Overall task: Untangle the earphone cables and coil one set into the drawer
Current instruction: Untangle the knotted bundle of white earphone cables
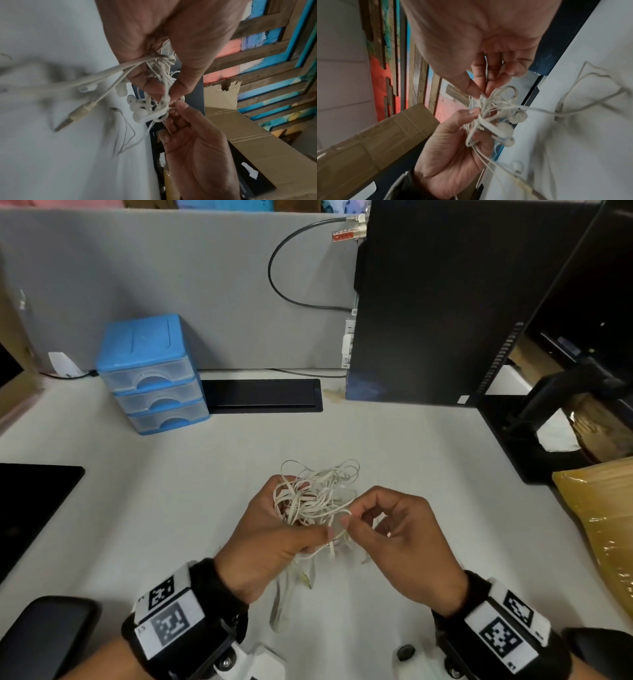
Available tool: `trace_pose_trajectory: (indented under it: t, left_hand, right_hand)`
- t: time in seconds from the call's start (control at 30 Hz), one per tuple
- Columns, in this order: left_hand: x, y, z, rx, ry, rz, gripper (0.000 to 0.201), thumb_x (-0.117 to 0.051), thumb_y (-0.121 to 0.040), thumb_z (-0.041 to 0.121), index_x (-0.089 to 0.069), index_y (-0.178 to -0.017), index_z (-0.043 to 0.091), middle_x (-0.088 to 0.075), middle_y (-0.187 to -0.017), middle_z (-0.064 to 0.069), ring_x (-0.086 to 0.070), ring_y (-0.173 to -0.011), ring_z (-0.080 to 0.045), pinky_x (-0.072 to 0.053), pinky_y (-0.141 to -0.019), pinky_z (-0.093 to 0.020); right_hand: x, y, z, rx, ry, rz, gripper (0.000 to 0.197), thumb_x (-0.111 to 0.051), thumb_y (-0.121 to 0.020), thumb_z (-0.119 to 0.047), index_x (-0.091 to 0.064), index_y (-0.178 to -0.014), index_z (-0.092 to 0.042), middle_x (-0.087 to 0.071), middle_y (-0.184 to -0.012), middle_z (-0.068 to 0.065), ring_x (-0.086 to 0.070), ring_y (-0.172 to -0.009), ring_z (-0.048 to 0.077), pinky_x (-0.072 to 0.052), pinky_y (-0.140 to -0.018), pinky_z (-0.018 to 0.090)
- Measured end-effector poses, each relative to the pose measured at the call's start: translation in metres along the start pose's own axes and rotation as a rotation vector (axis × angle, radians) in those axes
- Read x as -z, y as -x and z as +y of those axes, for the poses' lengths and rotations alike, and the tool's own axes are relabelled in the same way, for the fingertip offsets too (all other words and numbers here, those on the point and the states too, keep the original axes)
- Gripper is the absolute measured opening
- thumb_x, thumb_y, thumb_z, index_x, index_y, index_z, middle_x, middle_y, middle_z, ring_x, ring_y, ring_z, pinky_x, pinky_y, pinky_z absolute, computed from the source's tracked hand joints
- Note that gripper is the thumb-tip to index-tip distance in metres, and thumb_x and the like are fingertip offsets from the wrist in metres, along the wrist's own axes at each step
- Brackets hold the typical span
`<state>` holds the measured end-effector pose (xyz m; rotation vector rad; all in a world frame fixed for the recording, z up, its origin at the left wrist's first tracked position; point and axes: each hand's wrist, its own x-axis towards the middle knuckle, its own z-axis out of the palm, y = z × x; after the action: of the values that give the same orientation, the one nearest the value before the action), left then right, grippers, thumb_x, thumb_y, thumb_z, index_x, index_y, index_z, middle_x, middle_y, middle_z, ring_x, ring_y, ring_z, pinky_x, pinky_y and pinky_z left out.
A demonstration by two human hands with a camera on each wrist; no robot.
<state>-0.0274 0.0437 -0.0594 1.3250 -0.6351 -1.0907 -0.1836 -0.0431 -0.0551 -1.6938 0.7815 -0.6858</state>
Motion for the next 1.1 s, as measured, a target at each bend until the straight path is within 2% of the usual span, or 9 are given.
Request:
trace_pose_trajectory:
  t: [0.1,0.23,0.37,0.5,0.63,0.73,0.9,0.97,1.1]
  left_hand:
    - [0.000,-0.001,-0.004,-0.067,-0.128,0.034,0.053,-0.079,-0.059,-0.011,-0.054,-0.101,0.009,-0.072,-0.085,-0.003,-0.068,-0.073,-0.013,-0.051,-0.062,-0.023]
    - [0.003,-0.004,-0.006,-0.122,-0.272,0.070,0.043,-0.076,-0.070,-0.010,-0.053,-0.096,0.015,-0.071,-0.079,0.004,-0.065,-0.068,-0.011,-0.052,-0.058,-0.024]
    - [0.014,-0.011,0.000,-0.154,-0.339,0.138,0.041,-0.070,-0.073,-0.013,-0.053,-0.096,0.016,-0.072,-0.083,-0.007,-0.064,-0.067,-0.014,-0.053,-0.055,-0.029]
    - [0.023,-0.016,0.001,-0.118,-0.349,0.148,0.040,-0.072,-0.073,-0.013,-0.054,-0.092,0.018,-0.075,-0.080,0.002,-0.065,-0.064,-0.010,-0.051,-0.058,-0.024]
    - [0.027,-0.021,0.001,-0.070,-0.286,0.165,0.036,-0.069,-0.072,-0.017,-0.058,-0.093,0.010,-0.075,-0.083,-0.005,-0.067,-0.067,-0.013,-0.052,-0.060,-0.022]
    - [0.030,-0.023,0.004,-0.030,-0.166,0.182,0.036,-0.069,-0.073,-0.018,-0.060,-0.098,0.007,-0.073,-0.080,-0.005,-0.065,-0.065,-0.015,-0.052,-0.055,-0.022]
    - [0.022,-0.019,0.014,-0.008,0.063,0.069,0.047,-0.082,-0.063,-0.004,-0.060,-0.103,0.007,-0.073,-0.091,-0.016,-0.070,-0.071,-0.025,-0.056,-0.072,-0.035]
    - [0.018,-0.015,0.017,-0.015,0.117,0.032,0.040,-0.076,-0.067,0.004,-0.060,-0.104,0.005,-0.074,-0.097,-0.017,-0.071,-0.074,-0.028,-0.057,-0.078,-0.039]
    - [0.015,-0.011,0.020,-0.014,0.132,0.023,0.033,-0.069,-0.073,0.013,-0.060,-0.103,0.005,-0.074,-0.093,-0.015,-0.071,-0.071,-0.028,-0.059,-0.064,-0.033]
  right_hand:
    - [0.003,-0.002,-0.002,-0.010,-0.094,-0.006,0.016,-0.066,-0.088,0.000,-0.063,-0.074,-0.008,-0.072,-0.073,0.004,-0.036,-0.042,0.023,-0.030,-0.045,0.026]
    - [0.008,-0.006,0.000,-0.017,-0.124,0.010,0.017,-0.065,-0.090,-0.001,-0.059,-0.074,-0.005,-0.069,-0.064,0.007,-0.049,-0.055,0.046,-0.037,-0.059,0.043]
    - [0.017,-0.011,0.006,0.066,0.058,0.071,0.026,-0.065,-0.082,0.008,-0.057,-0.069,-0.013,-0.044,-0.051,0.010,-0.041,-0.048,0.025,-0.038,-0.053,0.029]
    - [0.036,-0.025,-0.001,0.148,0.086,0.385,0.027,-0.060,-0.083,0.012,-0.059,-0.074,-0.014,-0.057,-0.060,0.024,-0.051,-0.044,0.021,-0.046,-0.051,0.033]
    - [0.054,-0.035,-0.016,-0.029,-0.292,0.471,0.021,-0.052,-0.093,0.003,-0.059,-0.076,-0.008,-0.056,-0.054,-0.005,-0.045,-0.037,0.014,-0.047,-0.045,0.028]
    - [0.059,-0.033,-0.018,-0.123,-0.207,0.320,0.025,-0.055,-0.095,-0.010,-0.059,-0.072,-0.003,-0.033,-0.040,-0.012,-0.016,-0.039,0.013,-0.016,-0.046,0.022]
    - [0.043,-0.019,-0.018,-0.106,0.043,-0.132,0.011,-0.074,-0.083,-0.010,-0.066,-0.082,-0.002,-0.045,-0.044,-0.006,-0.035,-0.043,0.013,-0.032,-0.046,0.025]
    - [0.035,-0.015,-0.015,-0.165,0.004,-0.248,0.026,-0.081,-0.076,-0.022,-0.066,-0.090,-0.007,-0.048,-0.050,0.003,-0.043,-0.047,0.016,-0.036,-0.048,0.027]
    - [0.030,-0.014,-0.015,-0.230,-0.028,-0.293,0.045,-0.080,-0.076,-0.042,-0.064,-0.082,0.000,-0.058,-0.058,0.012,-0.048,-0.049,0.019,-0.041,-0.050,0.028]
